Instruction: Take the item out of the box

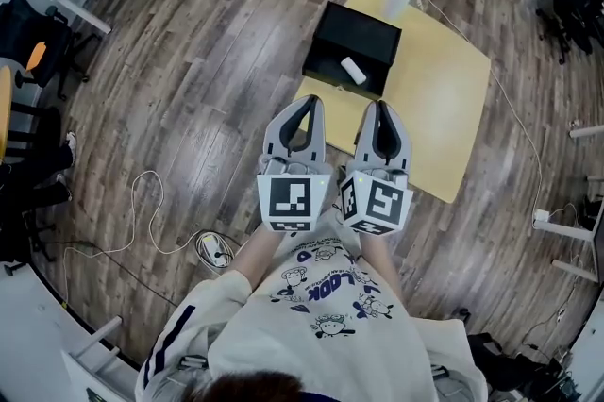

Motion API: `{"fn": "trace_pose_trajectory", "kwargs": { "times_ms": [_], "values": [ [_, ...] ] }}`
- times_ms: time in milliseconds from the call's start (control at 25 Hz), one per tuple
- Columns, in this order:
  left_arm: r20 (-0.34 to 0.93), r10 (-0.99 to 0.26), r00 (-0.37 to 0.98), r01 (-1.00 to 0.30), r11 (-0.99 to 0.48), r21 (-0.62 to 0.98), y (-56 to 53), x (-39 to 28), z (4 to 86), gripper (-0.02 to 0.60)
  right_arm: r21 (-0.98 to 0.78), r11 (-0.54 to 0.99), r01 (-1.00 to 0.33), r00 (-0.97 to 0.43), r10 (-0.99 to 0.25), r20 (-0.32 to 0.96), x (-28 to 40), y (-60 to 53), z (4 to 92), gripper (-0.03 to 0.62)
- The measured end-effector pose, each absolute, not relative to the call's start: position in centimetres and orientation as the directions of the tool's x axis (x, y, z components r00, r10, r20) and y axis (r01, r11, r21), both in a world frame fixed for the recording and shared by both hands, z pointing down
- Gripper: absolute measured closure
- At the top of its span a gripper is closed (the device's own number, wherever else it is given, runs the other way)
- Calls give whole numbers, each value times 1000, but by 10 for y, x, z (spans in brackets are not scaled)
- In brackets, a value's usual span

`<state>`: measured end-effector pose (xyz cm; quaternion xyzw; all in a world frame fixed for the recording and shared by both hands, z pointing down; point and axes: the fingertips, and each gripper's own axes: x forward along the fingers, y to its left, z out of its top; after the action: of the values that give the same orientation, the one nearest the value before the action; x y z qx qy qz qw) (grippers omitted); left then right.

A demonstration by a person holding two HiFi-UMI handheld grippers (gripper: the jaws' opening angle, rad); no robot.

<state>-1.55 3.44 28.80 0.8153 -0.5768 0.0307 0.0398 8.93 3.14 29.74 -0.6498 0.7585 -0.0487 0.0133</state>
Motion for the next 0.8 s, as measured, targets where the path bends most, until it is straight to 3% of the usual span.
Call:
{"fn": "trace_pose_trajectory", "kwargs": {
  "times_ms": [800],
  "values": [
    [172,-928,331,-943,-330,35,-50,-3,317,568,-103,143,-984,-156,-979,128,100,-50,330,553]
  ]
}}
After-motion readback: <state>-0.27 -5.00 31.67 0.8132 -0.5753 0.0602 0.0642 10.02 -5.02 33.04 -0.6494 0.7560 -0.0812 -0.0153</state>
